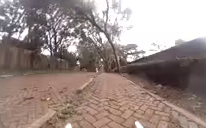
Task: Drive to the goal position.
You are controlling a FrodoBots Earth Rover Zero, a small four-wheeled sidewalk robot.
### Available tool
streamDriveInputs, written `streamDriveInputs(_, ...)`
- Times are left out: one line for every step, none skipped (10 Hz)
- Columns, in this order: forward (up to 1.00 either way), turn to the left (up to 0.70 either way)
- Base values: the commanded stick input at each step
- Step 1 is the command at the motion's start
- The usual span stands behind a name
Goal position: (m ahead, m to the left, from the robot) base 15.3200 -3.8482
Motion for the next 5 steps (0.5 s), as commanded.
streamDriveInputs(0.7,0.06)
streamDriveInputs(0.7,0.0)
streamDriveInputs(0.7,0.0)
streamDriveInputs(0.7,0.04)
streamDriveInputs(0.7,0.03)
